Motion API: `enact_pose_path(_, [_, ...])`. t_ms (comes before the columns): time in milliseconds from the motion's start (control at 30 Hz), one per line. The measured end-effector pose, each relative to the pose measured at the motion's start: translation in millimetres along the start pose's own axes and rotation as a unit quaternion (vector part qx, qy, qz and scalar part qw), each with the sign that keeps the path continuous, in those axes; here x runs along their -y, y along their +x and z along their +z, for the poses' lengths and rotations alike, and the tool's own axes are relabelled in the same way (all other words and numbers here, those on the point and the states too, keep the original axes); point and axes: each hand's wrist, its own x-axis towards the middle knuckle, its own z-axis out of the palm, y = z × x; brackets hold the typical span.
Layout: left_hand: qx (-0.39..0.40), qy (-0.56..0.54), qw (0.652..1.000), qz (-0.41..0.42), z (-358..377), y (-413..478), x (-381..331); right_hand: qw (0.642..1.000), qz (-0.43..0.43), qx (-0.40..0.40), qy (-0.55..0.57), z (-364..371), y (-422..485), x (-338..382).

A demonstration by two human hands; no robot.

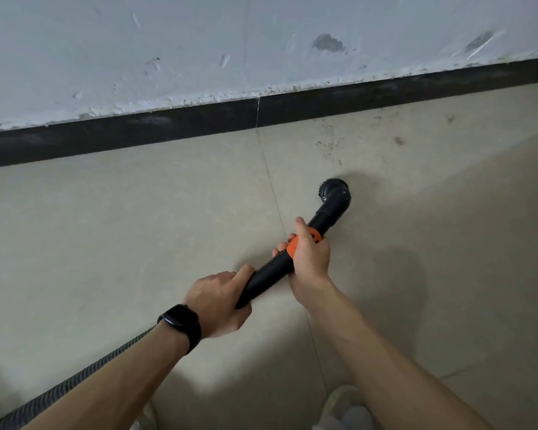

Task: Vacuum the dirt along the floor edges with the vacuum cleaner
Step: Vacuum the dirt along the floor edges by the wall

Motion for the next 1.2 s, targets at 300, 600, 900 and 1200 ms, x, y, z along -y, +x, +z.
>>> enact_pose_path(300, [-0.023,-0.016,1.000,-0.014,-2,20,-2,0.999,-0.022,0.020,-0.020,13,20,13])
enact_pose_path(600, [-0.042,-0.013,0.999,-0.024,-4,44,0,0.999,-0.029,0.032,-0.032,28,37,30])
enact_pose_path(900, [-0.045,-0.016,0.998,-0.027,-4,60,2,0.998,-0.037,0.034,-0.037,34,46,42])
enact_pose_path(1200, [-0.064,-0.009,0.998,-0.024,-9,78,5,0.998,-0.040,0.036,-0.044,45,56,56])
